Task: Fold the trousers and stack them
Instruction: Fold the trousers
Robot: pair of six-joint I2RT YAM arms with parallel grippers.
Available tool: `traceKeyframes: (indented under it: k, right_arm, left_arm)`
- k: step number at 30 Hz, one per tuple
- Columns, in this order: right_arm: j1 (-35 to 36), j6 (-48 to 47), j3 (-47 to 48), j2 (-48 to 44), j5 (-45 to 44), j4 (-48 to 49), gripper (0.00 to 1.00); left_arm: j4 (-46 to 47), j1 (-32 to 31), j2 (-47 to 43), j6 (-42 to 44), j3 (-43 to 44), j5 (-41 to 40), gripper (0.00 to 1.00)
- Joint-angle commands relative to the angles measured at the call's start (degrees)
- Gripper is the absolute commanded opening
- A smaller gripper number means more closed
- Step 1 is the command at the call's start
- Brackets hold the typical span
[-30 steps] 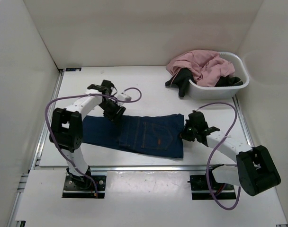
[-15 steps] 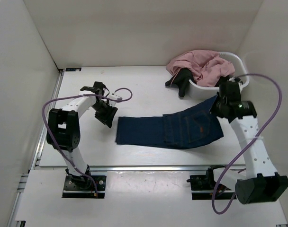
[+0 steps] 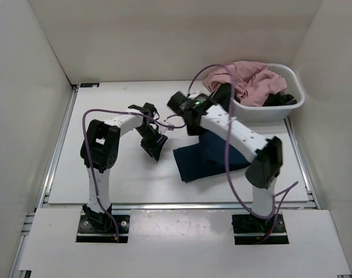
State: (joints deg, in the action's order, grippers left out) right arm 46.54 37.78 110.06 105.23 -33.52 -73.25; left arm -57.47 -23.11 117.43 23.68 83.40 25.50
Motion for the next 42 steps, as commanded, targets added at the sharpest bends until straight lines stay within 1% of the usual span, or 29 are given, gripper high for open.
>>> traceKeyframes:
  k: [1,4,6,9,13,15,17,18,19,20,21,22,23,24,25,27,28,29,30,31,33,34,35,36,38,39,40,41,42]
  right_arm:
    - [4.95,9.59,3.84,4.08,-2.25,-2.36,0.0]
    - [9.26,12.05,7.53,8.58,-4.19,0.99,0.0]
    - [11.36,10.92,7.54,10.51,-4.71,3.37,0.0]
    - [12.69,11.69,5.08,11.22,-2.53,6.01,0.0]
    - [13.92,15.04,-1.41,10.43,-1.2,10.22,0.0]
    - [14.45,15.04,-5.36,9.91,0.11,15.58,0.0]
    - [14.45,14.52,-5.38,12.44,0.73,17.0,0.0]
    - [14.45,14.52,-3.64,13.67,0.73,17.0,0.0]
    - [14.45,13.21,-2.41,14.9,0.73,17.0,0.04]
    - [14.45,11.98,-1.18,17.09,1.69,17.0,0.14]
    - [14.45,10.57,-0.03,17.98,3.09,17.96,0.35]
    - [14.45,9.08,1.63,18.69,7.02,19.19,0.45]
    - [14.97,5.76,1.65,18.7,8.8,20.68,0.56]
    - [15.76,4.07,1.65,18.7,10.04,24.18,0.73]
    - [16.29,2.4,1.65,17.91,10.83,25.6,0.76]
    - [17.18,1.42,0.95,13.53,6.73,27.45,0.83]
    - [17.18,1.42,-3.67,11.07,4.62,28.25,0.88]
    - [17.18,2.46,-7.19,5.05,2.34,29.21,0.91]
    - [16.57,5.08,-11.23,1.77,0.32,30.09,0.92]
    - [14.39,7.9,-19.1,-4.36,-0.92,30.8,0.92]
    - [11.13,9.94,-26.18,-9.67,-0.94,30.72,0.92]
    - [7.54,10.47,-31.96,-13.87,-0.94,30.71,0.92]
    - [5.59,9.86,-34.54,-15.56,0.63,30.71,0.92]
    - [1.14,8.55,-37.0,-18.02,2.73,31.5,0.92]
    - [-3.37,7.84,-43.31,-19.44,5.47,31.51,0.92]
    - [-7.22,6.27,-45.61,-20.15,6.52,32.64,0.92]
    - [-8.82,5.12,-50.16,-21.89,8.97,36.39,0.92]
    - [-10.23,4.07,-52.47,-22.87,10.13,38.6,0.93]
    - [-13.2,2.14,-54.75,-24.7,11.97,40.97,0.93]
  left_arm:
    - [1.49,0.17,3.32,0.22,2.38,2.8,0.59]
    - [1.49,0.17,6.05,0.22,3.18,2.28,0.55]
    - [1.49,0.17,6.59,0.75,3.18,2.28,0.49]
    - [2.01,0.7,7.73,0.75,3.18,2.8,0.46]
    - [2.01,3.94,9.66,0.75,4.66,2.9,0.46]
    - [2.01,5.35,10.36,0.14,5.72,1.49,0.46]
    - [2.01,7.81,10.37,-0.39,7.56,-0.7,0.47]
    - [2.01,8.6,10.37,-0.39,8.18,-1.23,0.47]
    - [2.01,9.39,10.37,-0.39,8.8,-2.28,0.47]
    - [2.01,11.06,10.37,-0.91,10.11,-2.29,0.49]
    - [1.4,11.94,10.37,-0.92,10.64,-3.16,0.5]
    - [0.88,12.82,9.76,-0.92,11.17,-3.78,0.5]
    - [0.87,14.74,9.75,-0.92,11.18,-4.4,0.52]
    - [0.87,15.72,9.23,-0.92,12.05,-5.27,0.52]
    - [0.18,16.69,8.7,-0.92,12.75,-5.89,0.52]
    - [-1.23,19.15,6.6,-0.92,13.37,-7.03,0.52]
    - [-1.76,19.16,5.37,-0.4,13.37,-7.04,0.52]
    - [-1.77,19.68,3.79,0.65,12.68,-8.43,0.53]
    - [-1.77,19.69,2.12,1.27,11.19,-8.97,0.53]
    - [-1.77,18.82,-1.46,1.8,10.57,-10.63,0.54]
    - [-1.77,16.88,-6.48,1.81,9.42,-11.35,0.56]
    - [-1.77,16.26,-7.9,1.81,9.42,-11.35,0.56]
    - [-1.77,15.74,-9.05,1.81,9.94,-11.35,0.57]
    - [-2.46,14.95,-10.8,1.81,10.64,-8.91,0.57]
    - [-3.69,13.98,-11.95,2.5,10.65,-2.24,0.57]
    - [-4.31,11.71,-11.96,3.81,9.95,2.23,0.57]
    - [-4.84,10.12,-11.96,3.83,9.34,3.06,0.57]
    - [-5.45,8.45,-11.44,3.83,8.46,3.07,0.57]
    - [-5.46,5.04,-10.91,4.35,7.49,3.59,0.57]
